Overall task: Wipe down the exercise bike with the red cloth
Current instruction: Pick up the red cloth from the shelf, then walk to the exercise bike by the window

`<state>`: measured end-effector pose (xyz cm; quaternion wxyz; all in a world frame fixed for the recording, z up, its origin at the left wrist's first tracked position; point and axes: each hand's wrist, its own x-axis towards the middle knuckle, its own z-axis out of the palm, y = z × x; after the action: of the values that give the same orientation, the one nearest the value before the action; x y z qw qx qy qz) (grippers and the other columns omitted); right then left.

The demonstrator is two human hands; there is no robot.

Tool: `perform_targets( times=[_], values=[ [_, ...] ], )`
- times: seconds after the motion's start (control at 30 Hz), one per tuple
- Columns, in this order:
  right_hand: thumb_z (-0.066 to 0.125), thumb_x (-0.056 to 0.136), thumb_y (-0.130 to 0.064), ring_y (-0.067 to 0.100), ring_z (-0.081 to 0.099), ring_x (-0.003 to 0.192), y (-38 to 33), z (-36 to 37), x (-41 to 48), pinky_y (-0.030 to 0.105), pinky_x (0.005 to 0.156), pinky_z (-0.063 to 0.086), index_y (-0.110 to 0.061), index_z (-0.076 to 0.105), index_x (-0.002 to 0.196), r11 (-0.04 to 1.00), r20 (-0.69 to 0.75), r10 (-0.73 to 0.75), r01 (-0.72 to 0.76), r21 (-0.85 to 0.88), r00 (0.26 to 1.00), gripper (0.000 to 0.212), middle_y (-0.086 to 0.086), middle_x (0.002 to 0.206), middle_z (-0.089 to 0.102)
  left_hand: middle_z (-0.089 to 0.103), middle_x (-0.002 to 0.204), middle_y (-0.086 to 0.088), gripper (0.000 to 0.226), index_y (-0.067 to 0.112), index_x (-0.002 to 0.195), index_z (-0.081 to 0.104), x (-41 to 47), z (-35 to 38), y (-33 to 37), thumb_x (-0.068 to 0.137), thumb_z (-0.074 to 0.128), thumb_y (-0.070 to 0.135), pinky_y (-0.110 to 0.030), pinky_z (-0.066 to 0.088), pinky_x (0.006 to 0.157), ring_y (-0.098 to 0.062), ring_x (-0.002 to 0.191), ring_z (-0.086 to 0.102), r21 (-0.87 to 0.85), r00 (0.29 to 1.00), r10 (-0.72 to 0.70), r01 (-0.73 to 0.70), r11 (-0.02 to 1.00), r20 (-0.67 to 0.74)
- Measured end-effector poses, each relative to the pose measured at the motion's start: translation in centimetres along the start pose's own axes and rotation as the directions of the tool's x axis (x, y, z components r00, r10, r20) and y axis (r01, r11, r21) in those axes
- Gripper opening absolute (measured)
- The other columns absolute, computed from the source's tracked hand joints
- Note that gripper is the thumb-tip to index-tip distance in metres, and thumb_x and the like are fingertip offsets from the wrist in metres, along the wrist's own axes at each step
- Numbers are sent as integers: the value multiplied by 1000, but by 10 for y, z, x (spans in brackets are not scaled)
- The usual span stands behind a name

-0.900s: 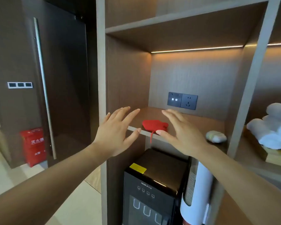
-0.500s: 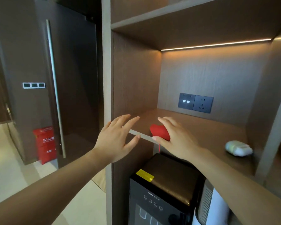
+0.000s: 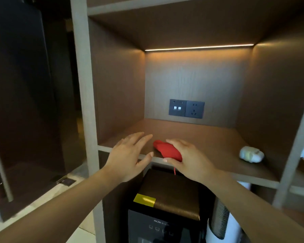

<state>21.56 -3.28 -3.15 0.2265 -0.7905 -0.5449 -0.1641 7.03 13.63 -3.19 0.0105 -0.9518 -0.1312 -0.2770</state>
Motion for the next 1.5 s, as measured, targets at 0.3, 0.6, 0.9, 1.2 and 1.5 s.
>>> perform_targets(
  times=[0.3, 0.6, 0.9, 1.2, 1.5],
  values=[
    [51, 84, -59, 12, 43, 121, -10, 4, -14, 20, 89, 32, -34, 33, 138, 994, -88, 97, -101, -47, 991, 62, -9, 141, 42, 35, 150, 10, 66, 37, 146, 28, -6, 27, -25, 88, 14, 65, -33, 14, 116, -9, 138, 29, -23, 981, 185, -184, 983, 62],
    [61, 84, -50, 14, 49, 116, -11, -5, -3, 22, 89, 37, -30, 41, 137, 1000, -22, 9, -9, -13, 1000, 60, -7, 134, 51, 32, 152, 9, 62, 41, 145, 25, -26, 13, -14, 88, 21, 66, -39, 16, 116, -13, 140, 28, -40, 996, 41, -38, 998, 75],
    [61, 80, -52, 14, 51, 112, -29, -13, -48, 26, 89, 42, -28, 47, 132, 965, -52, -231, 235, 119, 972, 58, -7, 131, 53, 38, 149, 7, 62, 40, 144, 28, -105, -16, 34, 89, 22, 67, -40, 31, 110, -17, 135, 37, -3, 970, -243, 243, 970, 3],
    [64, 81, -46, 5, 57, 103, -118, 73, -123, 23, 88, 48, -28, 57, 120, 798, 210, -376, 200, 569, 903, 43, -11, 117, 62, 37, 150, 9, 62, 38, 143, 32, -301, -44, 78, 89, 22, 65, -35, 34, 108, -15, 135, 37, 61, 753, -656, 653, 755, 61],
    [62, 83, -49, 0, 52, 101, -263, 168, -242, 6, 84, 32, -34, 50, 122, 686, 421, -616, 191, 702, 665, 44, -20, 118, 56, 33, 151, 10, 62, 39, 146, 25, -492, -62, 95, 90, 20, 63, -28, 26, 111, -11, 137, 31, 151, 453, -878, 867, 474, 155]
  ],
)
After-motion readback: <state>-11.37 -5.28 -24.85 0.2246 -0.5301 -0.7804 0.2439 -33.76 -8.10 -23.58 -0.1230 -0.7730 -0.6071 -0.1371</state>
